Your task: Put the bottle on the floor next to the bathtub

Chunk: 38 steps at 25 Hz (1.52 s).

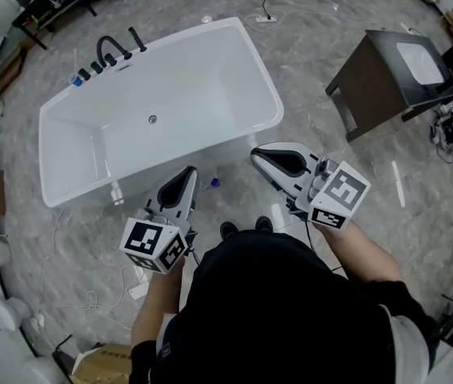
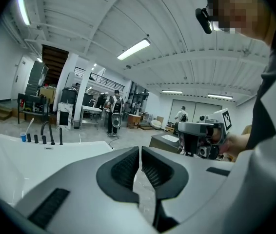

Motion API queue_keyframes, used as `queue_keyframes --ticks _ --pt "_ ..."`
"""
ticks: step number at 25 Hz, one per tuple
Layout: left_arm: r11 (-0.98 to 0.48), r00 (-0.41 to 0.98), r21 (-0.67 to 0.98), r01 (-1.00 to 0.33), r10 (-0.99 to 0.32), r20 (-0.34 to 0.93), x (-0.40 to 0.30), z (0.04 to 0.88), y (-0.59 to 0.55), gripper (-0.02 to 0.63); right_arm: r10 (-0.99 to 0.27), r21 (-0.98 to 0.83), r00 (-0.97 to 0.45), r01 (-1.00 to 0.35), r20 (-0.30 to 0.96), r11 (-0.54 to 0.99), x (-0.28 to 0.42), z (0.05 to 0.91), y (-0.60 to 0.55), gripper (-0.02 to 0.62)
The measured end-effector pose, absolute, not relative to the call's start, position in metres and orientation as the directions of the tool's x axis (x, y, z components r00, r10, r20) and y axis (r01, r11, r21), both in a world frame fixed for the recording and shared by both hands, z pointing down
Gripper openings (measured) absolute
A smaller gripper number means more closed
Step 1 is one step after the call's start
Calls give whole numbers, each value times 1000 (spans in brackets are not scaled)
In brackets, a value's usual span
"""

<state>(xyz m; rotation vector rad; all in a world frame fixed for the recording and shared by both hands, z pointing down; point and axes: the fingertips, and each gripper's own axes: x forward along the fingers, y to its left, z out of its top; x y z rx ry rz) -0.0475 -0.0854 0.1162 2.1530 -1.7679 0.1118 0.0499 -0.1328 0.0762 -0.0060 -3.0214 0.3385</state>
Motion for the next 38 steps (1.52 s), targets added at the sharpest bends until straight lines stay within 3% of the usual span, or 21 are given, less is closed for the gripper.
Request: queue_keyframes --ticks 6,13,26,38 --pt "-157 189 139 -978 -948 255 -47 69 -88 29 90 -115 -995 84 52 990 49 33 -120 28" --pt "-117 145 153 -981 -970 193 -42 27 -70 29 101 -100 -995 101 -7 990 63 -3 -118 28" --pt "7 3 78 -997 -991 134 -64 10 -59 29 13 -58 -998 17 -62 998 79 -18 -137 28" --pt "13 7 128 -992 -988 153 -59 31 -47 29 -19 -88 -999 -17 -26 996 88 6 -133 28"
